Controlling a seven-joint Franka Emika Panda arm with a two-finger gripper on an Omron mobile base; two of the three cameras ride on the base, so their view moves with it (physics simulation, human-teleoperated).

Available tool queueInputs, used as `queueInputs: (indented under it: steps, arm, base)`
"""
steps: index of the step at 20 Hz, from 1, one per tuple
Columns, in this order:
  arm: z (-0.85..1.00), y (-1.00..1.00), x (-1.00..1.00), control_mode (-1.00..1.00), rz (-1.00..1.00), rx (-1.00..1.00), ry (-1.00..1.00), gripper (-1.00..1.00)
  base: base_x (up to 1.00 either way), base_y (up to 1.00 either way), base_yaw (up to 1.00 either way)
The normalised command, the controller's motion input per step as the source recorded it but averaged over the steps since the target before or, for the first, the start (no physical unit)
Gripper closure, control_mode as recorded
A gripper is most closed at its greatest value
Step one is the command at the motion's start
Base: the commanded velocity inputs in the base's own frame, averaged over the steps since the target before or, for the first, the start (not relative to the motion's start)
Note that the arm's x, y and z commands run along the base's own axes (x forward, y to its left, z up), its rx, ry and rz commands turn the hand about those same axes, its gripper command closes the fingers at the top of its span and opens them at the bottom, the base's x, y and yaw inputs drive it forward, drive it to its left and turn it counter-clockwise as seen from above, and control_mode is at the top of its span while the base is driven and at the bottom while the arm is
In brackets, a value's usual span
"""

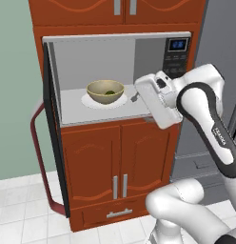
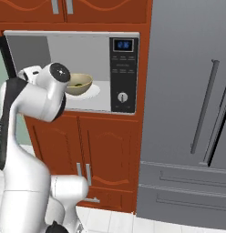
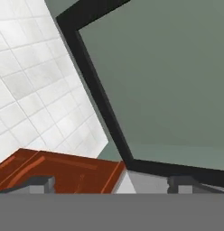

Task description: Pick the lime from the sink and place it in the bowl. Then pick the bowl and place it in the microwave. Then close the microwave door and press the start button.

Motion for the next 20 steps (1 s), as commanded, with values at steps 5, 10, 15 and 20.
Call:
queueInputs:
  steps: [5, 10, 15, 20]
  arm:
    - [0.5, 0.0, -1.0, -1.0, 0.08, 0.05, 0.0, -1.0]
    - [0.31, 0.04, -1.0, -1.0, 0.03, 0.07, 0.01, -1.0]
    - [0.2, 0.26, -0.81, -1.0, 0.04, 0.04, 0.0, -1.0]
    - [0.2, 0.29, -0.64, -1.0, 0.05, 0.02, 0.0, -1.0]
  base:
    - [0.0, 0.0, 0.0]
    - [0.0, 0.0, 0.0]
    - [0.0, 0.0, 0.0]
    - [0.0, 0.0, 0.0]
